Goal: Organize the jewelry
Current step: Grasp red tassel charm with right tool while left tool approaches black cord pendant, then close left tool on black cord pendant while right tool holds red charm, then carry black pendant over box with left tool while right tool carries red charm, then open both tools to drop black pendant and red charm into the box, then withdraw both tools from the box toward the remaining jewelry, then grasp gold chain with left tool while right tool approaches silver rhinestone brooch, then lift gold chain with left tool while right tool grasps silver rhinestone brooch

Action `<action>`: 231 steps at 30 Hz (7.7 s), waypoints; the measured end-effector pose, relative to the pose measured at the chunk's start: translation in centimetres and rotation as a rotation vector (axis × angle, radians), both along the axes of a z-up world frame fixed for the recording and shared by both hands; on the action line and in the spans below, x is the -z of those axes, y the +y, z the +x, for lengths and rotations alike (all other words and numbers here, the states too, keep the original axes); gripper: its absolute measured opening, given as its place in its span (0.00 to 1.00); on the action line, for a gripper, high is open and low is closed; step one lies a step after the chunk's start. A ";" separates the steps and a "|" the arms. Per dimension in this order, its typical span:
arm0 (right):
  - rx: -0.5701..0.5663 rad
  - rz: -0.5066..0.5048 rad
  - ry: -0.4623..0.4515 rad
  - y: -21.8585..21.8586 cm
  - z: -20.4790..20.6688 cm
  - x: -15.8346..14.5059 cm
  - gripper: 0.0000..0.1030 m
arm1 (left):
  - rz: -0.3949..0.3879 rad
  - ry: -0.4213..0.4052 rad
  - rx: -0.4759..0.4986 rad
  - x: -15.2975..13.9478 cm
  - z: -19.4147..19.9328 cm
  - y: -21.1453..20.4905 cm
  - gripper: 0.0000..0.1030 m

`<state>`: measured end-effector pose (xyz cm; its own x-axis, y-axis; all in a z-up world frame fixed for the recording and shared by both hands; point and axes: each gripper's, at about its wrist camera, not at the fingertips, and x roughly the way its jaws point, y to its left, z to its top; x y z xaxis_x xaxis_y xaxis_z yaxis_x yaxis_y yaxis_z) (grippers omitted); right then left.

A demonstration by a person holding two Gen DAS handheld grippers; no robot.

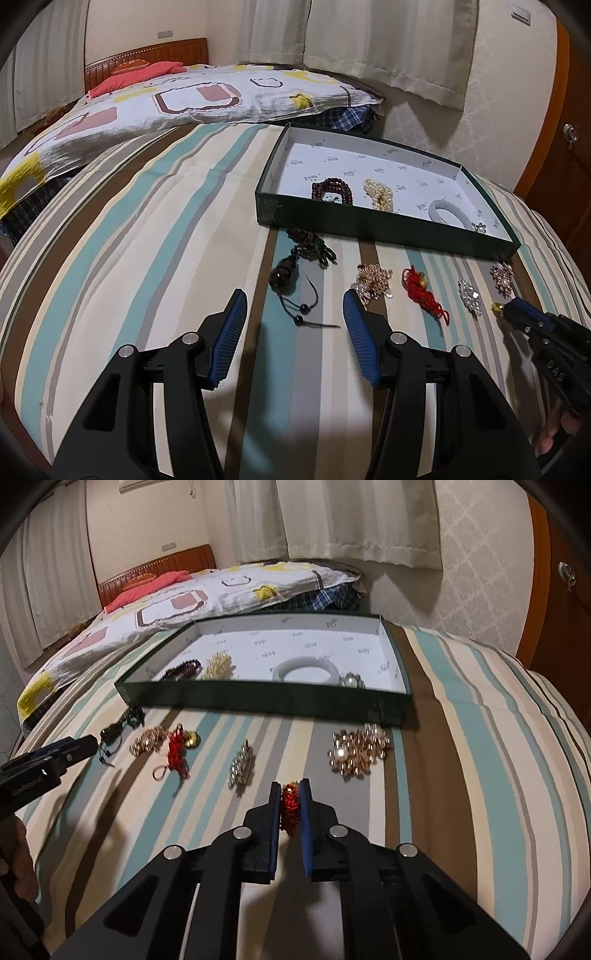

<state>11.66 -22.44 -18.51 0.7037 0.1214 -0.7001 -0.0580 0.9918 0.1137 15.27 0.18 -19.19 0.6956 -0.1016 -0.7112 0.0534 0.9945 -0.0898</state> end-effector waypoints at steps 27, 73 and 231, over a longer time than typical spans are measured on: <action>0.000 0.049 -0.006 -0.8 2.3 -0.3 0.10 | 0.014 0.092 0.015 1.8 4.5 0.2 0.17; 0.055 0.019 -0.236 -4.6 11.0 -6.6 0.10 | -0.053 -0.181 0.061 -7.8 12.6 -4.2 0.17; -0.049 0.064 0.002 1.6 2.7 -0.3 0.30 | 0.040 0.051 0.039 0.4 3.0 -0.6 0.14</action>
